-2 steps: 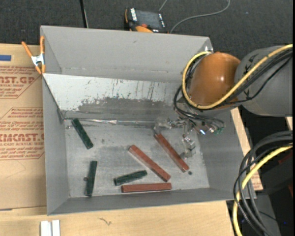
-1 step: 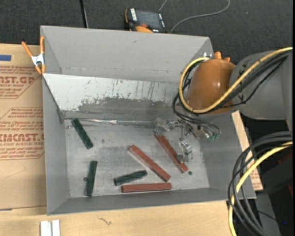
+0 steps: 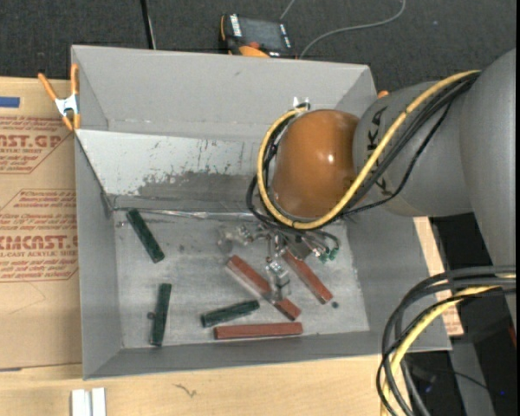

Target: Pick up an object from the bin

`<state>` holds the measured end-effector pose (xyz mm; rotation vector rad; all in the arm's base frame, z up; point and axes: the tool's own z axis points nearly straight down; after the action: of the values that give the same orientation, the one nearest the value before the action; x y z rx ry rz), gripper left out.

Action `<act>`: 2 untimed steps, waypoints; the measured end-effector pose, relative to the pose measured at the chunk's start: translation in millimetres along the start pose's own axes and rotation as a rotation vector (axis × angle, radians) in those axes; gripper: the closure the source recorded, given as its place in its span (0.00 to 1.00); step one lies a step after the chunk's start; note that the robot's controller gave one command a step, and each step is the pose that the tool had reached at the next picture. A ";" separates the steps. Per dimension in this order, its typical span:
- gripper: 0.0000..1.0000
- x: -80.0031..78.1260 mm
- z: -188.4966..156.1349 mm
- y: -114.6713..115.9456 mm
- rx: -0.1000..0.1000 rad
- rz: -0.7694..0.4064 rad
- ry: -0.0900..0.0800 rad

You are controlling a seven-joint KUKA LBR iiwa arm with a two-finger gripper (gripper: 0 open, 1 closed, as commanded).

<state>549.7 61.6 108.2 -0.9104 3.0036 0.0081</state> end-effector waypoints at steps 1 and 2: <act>0.00 19.0 36.0 18.4 0.003 0.176 0.001; 1.00 17.8 34.6 17.6 0.005 0.176 -0.003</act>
Offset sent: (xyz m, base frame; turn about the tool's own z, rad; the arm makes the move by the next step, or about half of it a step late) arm -0.0261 0.0032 -0.0358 0.1767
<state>525.2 66.6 73.6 -0.6420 3.0685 0.0021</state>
